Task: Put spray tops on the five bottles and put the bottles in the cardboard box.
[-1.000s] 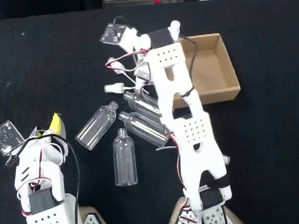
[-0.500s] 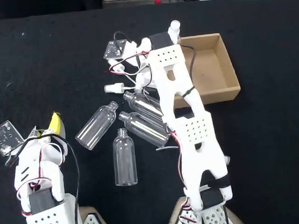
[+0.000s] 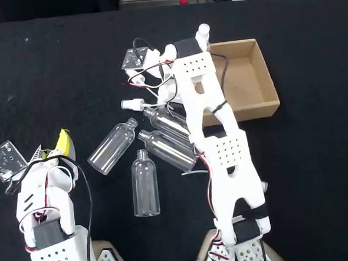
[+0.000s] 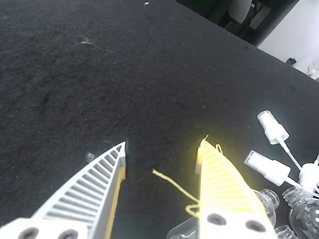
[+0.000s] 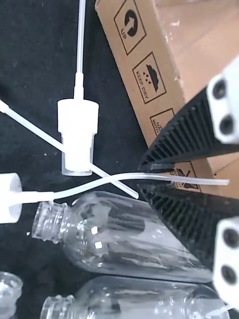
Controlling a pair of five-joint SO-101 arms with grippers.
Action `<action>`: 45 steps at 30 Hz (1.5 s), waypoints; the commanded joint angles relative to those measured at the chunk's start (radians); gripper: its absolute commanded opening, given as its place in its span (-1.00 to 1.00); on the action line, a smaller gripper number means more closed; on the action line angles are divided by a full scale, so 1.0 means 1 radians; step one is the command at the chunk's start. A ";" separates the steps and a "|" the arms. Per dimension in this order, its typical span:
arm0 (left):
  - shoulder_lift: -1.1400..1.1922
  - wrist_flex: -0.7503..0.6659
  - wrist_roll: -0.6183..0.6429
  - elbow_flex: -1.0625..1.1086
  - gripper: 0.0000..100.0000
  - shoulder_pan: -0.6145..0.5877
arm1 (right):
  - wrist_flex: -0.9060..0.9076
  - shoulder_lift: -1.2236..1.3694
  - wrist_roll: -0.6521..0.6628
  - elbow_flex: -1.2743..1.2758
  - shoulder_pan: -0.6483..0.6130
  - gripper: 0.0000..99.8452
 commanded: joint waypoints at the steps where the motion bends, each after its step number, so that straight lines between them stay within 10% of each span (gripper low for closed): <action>1: -0.009 -0.023 0.005 -0.010 -0.55 -0.005 | 0.032 -0.018 -0.043 -0.016 0.005 -0.98; 14: -0.009 -0.023 0.005 -0.010 -0.55 -0.005 | 0.034 -0.150 -0.307 -0.088 -0.161 -0.98; 25: -0.009 -0.025 0.005 -0.010 -0.55 -0.005 | -0.005 -0.067 -0.330 -0.093 -0.233 -0.56; 45: -0.009 -0.023 0.005 -0.010 -0.55 -0.005 | -0.187 0.124 -0.324 -0.093 -0.255 -0.65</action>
